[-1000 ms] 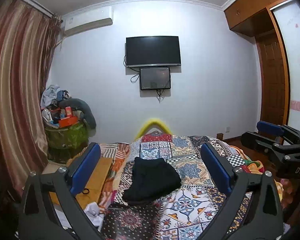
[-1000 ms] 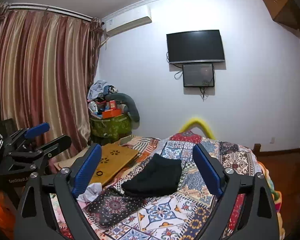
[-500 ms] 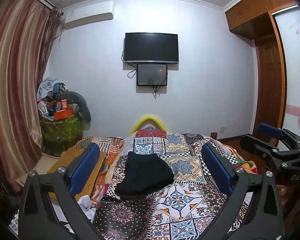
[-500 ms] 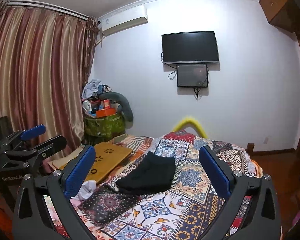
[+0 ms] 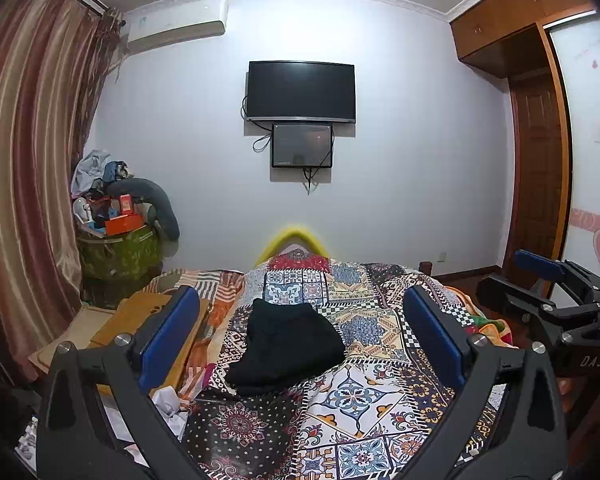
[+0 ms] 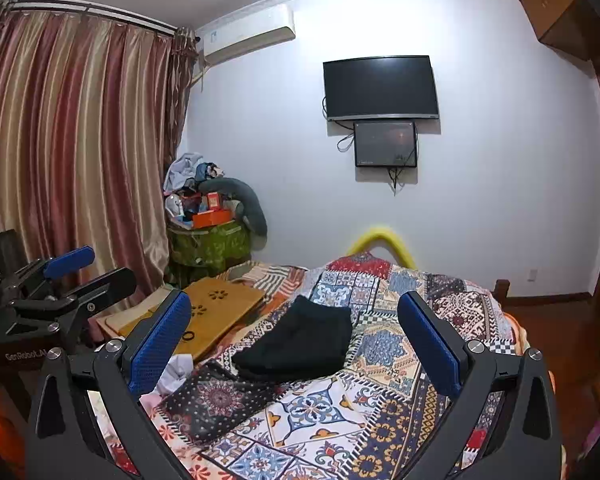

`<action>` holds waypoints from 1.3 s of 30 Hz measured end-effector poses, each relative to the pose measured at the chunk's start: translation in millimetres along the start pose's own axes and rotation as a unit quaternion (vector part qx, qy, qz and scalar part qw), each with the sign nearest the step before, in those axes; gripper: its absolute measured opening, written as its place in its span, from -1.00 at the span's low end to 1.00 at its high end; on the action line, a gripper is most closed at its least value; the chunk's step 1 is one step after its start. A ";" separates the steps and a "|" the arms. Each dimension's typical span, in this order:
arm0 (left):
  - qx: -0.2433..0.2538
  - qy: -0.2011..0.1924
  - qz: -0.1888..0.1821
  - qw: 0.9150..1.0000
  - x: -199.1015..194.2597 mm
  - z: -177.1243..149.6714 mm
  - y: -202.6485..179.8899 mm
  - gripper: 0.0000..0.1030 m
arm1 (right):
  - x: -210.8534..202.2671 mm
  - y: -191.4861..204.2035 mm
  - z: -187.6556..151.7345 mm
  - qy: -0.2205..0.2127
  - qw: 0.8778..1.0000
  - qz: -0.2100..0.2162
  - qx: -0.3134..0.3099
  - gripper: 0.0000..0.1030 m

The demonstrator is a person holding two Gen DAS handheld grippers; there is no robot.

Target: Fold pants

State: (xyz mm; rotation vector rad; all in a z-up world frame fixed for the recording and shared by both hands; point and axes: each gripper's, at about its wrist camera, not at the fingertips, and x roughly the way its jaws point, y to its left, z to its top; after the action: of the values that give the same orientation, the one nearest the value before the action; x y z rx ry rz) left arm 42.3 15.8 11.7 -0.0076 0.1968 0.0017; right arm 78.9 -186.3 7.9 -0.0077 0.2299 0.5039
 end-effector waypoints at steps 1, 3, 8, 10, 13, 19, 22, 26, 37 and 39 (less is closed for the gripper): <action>0.000 0.000 0.000 1.000 0.6 0.3 0.5 0.99 | -0.1 0.0 -0.3 0.001 1.000 0.000 -0.001 1.00; -0.001 0.001 -0.002 1.000 1.3 0.1 1.0 0.99 | -0.6 0.1 -0.8 0.002 1.000 0.000 -0.002 1.00; 0.001 0.007 -0.002 1.000 5.4 -1.3 1.2 0.99 | -1.0 0.2 -1.8 0.006 1.000 0.000 0.000 1.00; 0.001 0.010 -0.003 1.000 6.7 -2.6 0.9 0.99 | -1.3 -1.1 -2.0 0.007 1.000 -0.001 0.001 1.00; 0.000 0.012 -0.005 1.000 8.3 -3.1 0.1 0.99 | -0.8 -1.2 0.2 0.010 1.000 0.000 0.003 1.00; -0.009 0.015 -0.005 1.000 9.8 -2.8 2.0 0.99 | -1.4 -3.3 1.1 0.011 1.000 -0.003 0.003 1.00; -0.017 0.018 -0.008 1.000 10.8 -2.2 4.0 0.99 | -2.3 -5.0 0.6 0.010 1.000 -0.004 0.007 1.00; -0.018 0.019 -0.005 1.000 11.3 -1.8 4.1 0.99 | -2.9 -6.2 -0.3 0.011 1.000 -0.005 0.011 1.00; -0.013 0.020 -0.010 1.000 11.9 -3.0 -1.1 0.99 | -2.4 -8.6 -0.5 0.013 1.000 -0.006 0.014 1.00; -0.013 0.021 -0.011 1.000 12.3 -3.3 -1.5 0.99 | -2.5 -8.8 -0.3 0.013 1.000 -0.005 0.015 1.00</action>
State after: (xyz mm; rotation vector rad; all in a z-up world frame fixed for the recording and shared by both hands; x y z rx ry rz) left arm 53.8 14.3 6.0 -0.0347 0.2393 -0.0175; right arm 81.0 -195.2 7.7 0.0136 0.2630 0.4901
